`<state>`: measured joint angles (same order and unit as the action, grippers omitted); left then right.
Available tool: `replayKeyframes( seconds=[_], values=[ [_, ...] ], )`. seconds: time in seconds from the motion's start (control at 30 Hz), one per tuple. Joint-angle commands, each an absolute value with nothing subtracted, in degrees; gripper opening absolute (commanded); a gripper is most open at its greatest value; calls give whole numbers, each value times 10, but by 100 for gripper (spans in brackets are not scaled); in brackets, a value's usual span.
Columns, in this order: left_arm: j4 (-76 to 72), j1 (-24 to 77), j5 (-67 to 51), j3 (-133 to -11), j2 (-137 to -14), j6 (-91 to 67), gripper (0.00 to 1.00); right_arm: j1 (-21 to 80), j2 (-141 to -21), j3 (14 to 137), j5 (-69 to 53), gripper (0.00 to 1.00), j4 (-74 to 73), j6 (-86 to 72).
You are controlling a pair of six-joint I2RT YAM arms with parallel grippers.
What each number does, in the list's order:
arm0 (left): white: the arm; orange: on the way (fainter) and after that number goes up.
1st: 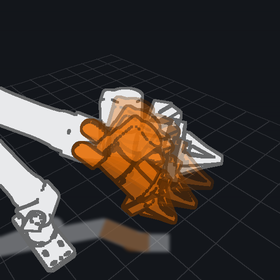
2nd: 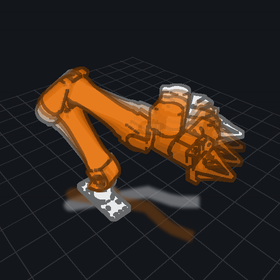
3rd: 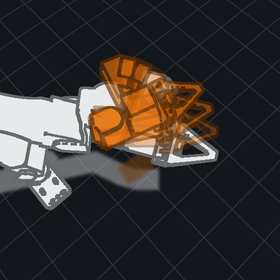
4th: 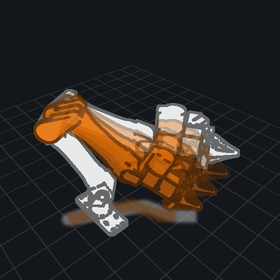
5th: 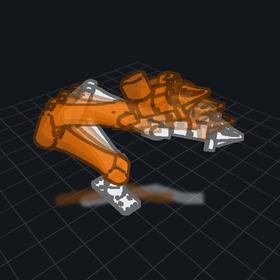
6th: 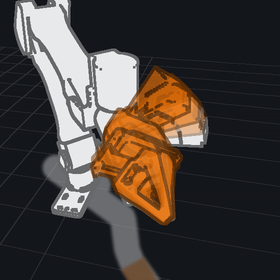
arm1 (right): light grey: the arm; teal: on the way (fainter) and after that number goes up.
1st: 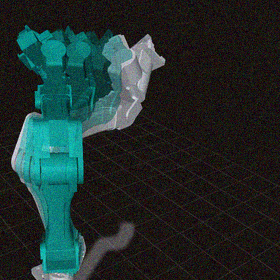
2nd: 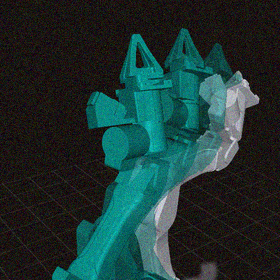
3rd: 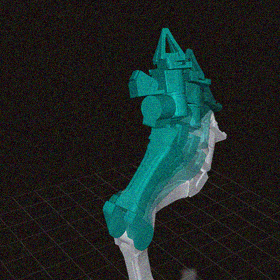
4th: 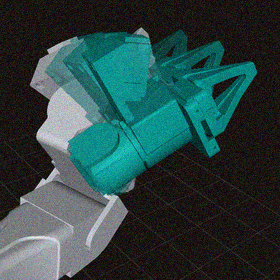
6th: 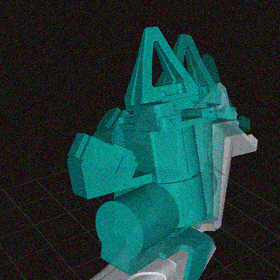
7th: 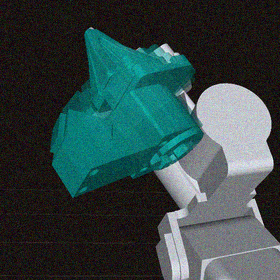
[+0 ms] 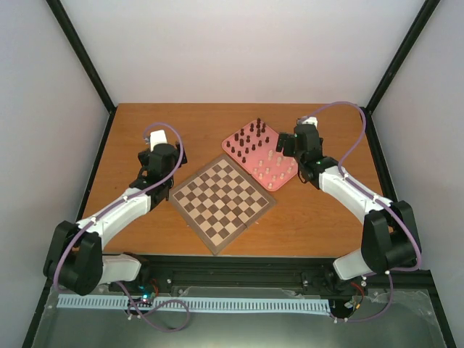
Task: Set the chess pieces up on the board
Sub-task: Pick up the chess piece from the storage box.
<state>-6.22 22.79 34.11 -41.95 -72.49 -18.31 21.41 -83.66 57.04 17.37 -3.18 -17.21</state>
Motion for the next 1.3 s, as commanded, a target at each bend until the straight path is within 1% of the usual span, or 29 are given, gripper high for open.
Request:
replayKeyframes(
  seconds=[0.0,0.33,0.4,0.47,0.5,0.57,0.6,0.67,0.7,0.73,0.83,0.87,1.07,1.13,1.2,1.27],
  values=[
    [-62,233,351,-444,-731,-187,100,214,-826,571,190,100,-28,-176],
    [-55,232,365,-449,-735,-188,100,214,-839,600,227,100,-37,-175],
    [-55,232,366,-450,-737,-187,100,214,-857,621,229,99,-46,-166],
    [-53,232,366,-453,-741,-188,100,214,-890,661,224,97,-70,-159],
    [-51,233,367,-454,-741,-189,100,214,-906,678,215,95,-84,-156],
    [-50,232,371,-454,-741,-190,100,214,-934,697,201,89,-92,-157],
    [-49,232,375,-454,-741,-189,100,214,-948,700,193,80,-89,-157],
    [-46,233,382,-454,-742,-189,100,214,-977,715,185,58,-92,-158],
    [-45,233,385,-456,-743,-188,100,214,-991,727,185,50,-101,-158],
    [-44,232,386,-457,-744,-189,100,214,-1006,738,191,48,-109,-158],
    [-43,232,384,-459,-748,-189,100,214,-1054,775,206,40,-144,-155],
    [-43,233,386,-459,-750,-189,100,214,-1067,786,206,40,-154,-154],
    [-39,232,396,-464,-757,-191,100,214,-1104,799,197,40,-171,-155],
    [-39,232,397,-463,-759,-192,100,214,-1106,797,196,39,-175,-156],
    [-38,232,400,-465,-762,-192,100,214,-1103,790,186,37,-176,-155],
    [-36,232,404,-468,-765,-192,100,214,-1095,776,177,37,-173,-155]
  ],
)
